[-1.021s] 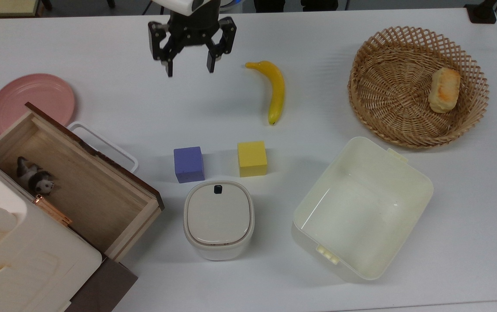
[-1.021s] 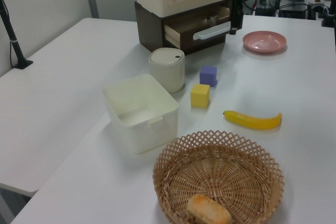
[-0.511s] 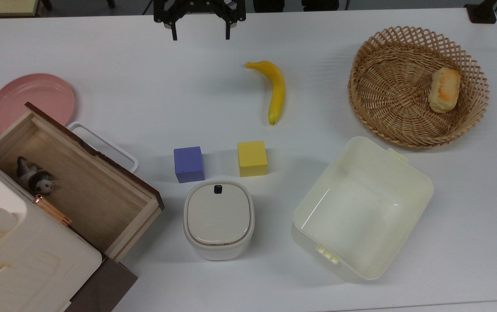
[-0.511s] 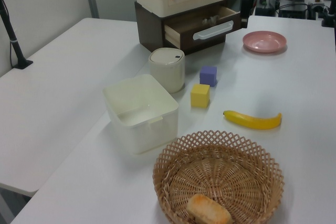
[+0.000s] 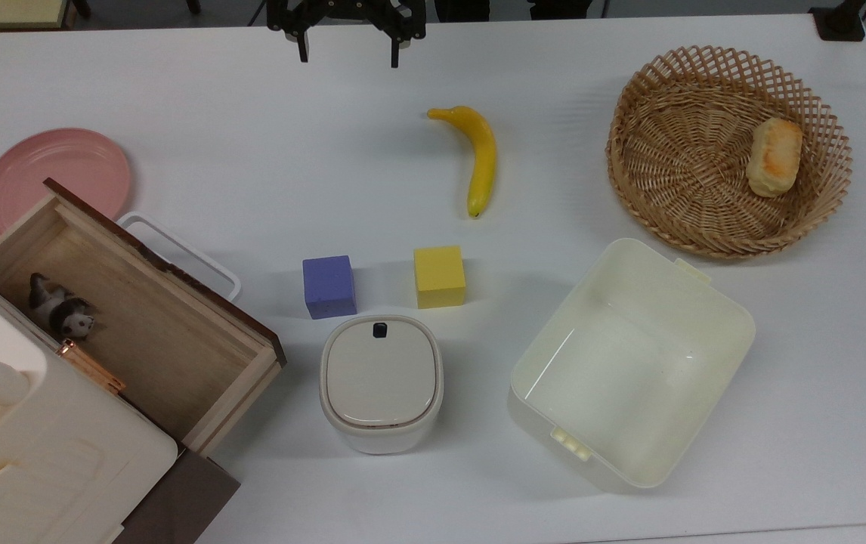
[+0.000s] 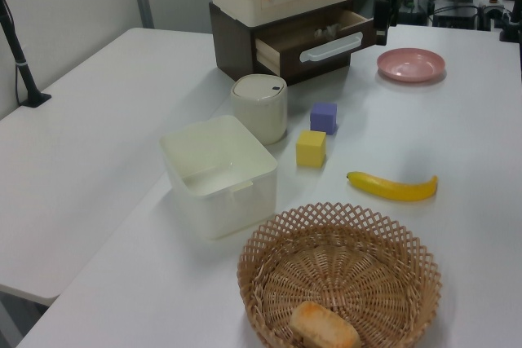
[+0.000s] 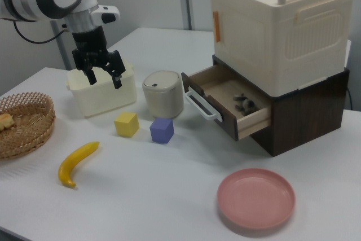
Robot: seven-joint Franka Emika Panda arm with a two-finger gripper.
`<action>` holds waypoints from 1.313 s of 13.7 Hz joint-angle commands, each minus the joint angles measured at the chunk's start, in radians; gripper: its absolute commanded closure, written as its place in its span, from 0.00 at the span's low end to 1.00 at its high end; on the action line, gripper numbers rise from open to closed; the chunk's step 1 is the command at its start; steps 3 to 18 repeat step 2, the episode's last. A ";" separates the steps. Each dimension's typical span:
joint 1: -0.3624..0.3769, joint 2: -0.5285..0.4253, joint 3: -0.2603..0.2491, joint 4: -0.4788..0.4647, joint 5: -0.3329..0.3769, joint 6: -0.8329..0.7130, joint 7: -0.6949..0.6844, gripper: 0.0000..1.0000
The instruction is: Open the drawer
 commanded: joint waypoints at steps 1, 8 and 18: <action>0.004 0.002 -0.008 0.005 0.020 -0.045 0.021 0.00; 0.002 0.002 -0.008 0.011 0.020 -0.045 0.021 0.00; 0.002 0.002 -0.008 0.011 0.020 -0.045 0.021 0.00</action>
